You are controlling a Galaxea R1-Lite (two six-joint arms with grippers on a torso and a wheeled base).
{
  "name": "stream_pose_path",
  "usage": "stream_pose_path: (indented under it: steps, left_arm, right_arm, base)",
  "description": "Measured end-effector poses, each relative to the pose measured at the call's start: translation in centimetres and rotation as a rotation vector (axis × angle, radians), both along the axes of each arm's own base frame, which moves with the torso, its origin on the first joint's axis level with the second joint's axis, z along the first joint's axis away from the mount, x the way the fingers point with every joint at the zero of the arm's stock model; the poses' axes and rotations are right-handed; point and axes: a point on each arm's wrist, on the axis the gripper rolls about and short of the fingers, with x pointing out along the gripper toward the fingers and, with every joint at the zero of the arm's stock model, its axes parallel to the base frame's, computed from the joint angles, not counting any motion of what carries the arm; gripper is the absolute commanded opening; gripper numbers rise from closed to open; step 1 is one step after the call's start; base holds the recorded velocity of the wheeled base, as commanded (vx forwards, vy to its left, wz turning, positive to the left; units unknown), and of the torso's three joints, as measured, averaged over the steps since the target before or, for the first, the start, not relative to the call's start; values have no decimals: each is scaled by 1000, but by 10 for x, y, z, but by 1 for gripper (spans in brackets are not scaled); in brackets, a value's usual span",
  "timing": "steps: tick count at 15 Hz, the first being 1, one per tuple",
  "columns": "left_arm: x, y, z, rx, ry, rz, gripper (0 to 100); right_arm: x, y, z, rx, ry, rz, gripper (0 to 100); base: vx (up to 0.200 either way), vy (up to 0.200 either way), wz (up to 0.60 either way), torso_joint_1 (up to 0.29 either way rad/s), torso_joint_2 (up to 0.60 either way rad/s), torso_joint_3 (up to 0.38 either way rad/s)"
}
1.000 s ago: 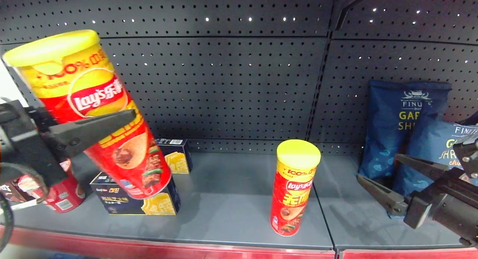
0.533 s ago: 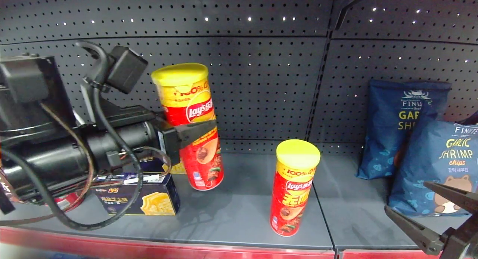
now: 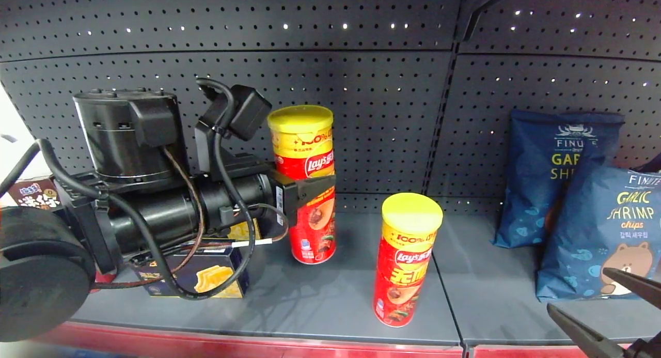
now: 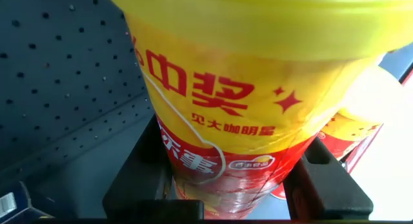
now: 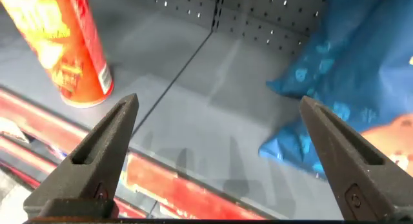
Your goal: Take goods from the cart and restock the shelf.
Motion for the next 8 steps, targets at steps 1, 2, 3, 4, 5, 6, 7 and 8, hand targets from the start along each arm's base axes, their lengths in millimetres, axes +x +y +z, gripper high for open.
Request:
stream_pose_path:
  steps: [1,2,3,4,5,6,7,8]
  left_arm:
    - [0,-1,-1,1,2,-1,0]
    - [1,-1,-1,2,3,0,0]
    - [1,-1,0,0,-1,2,0]
    - [1,-1,-2,5,7,4,0]
    - [2,-1,-2,4,5,5,0]
    - [1,-1,-2,5,4,8,0]
    - [2,-1,-3,6,7,15,0]
    - [3,-1,-3,8,6,17,0]
  right_arm:
    - [-1,-1,-1,0,0,1,100]
    - [-3,-2,-2,1,-2,2,100]
    - [-3,-2,-2,3,-5,2,100]
    - [-4,-2,-2,5,-6,6,100]
    - [-4,-2,-1,11,-10,25,100]
    - [-4,-3,-1,16,-13,38,100]
    - [-4,-3,0,19,-14,44,100]
    - [-3,-3,0,23,-15,53,100]
  base:
    - [0,0,0,0,0,0]
    - [0,0,0,0,0,0]
    - [0,0,0,0,0,0]
    - [0,0,0,0,0,0]
    - [0,0,0,0,0,0]
    - [0,0,0,0,0,0]
    - [0,0,0,0,0,0]
    - [0,0,0,0,0,0]
